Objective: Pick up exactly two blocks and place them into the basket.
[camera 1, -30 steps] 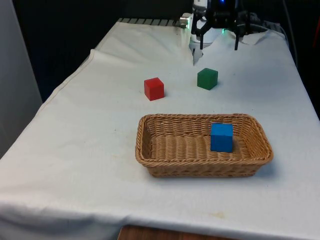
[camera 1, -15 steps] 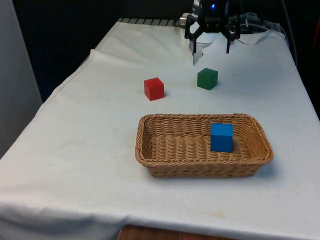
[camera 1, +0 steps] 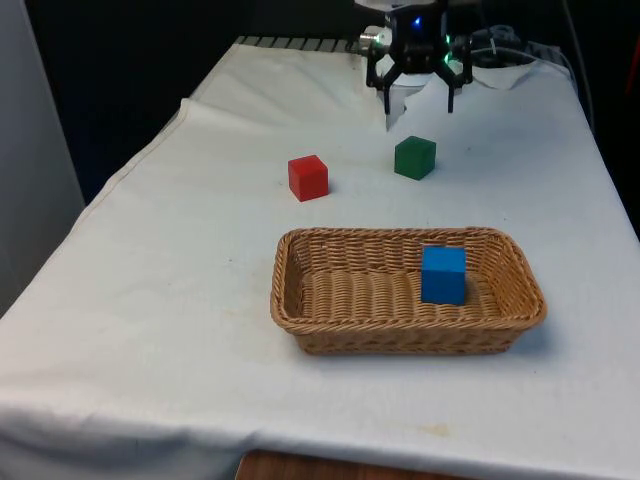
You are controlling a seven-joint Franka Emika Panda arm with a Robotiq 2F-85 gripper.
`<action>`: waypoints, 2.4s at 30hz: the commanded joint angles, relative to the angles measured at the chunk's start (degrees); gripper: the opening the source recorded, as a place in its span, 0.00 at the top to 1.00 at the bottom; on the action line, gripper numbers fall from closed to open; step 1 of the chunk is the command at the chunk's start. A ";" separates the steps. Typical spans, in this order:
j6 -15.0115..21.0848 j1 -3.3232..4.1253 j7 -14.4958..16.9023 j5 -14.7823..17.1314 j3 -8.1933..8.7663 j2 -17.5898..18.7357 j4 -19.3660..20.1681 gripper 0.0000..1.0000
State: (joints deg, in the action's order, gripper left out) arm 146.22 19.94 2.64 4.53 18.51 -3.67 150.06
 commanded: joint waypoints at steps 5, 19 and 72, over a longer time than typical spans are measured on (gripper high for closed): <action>2.86 0.23 1.66 2.69 -0.06 -0.74 2.29 0.00; 11.63 0.06 3.90 5.44 0.17 0.29 8.71 0.00; 21.94 -0.11 -6.36 4.70 -2.92 11.06 8.54 0.00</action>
State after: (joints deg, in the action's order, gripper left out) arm 167.99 19.82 -3.67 9.00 15.70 7.45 158.48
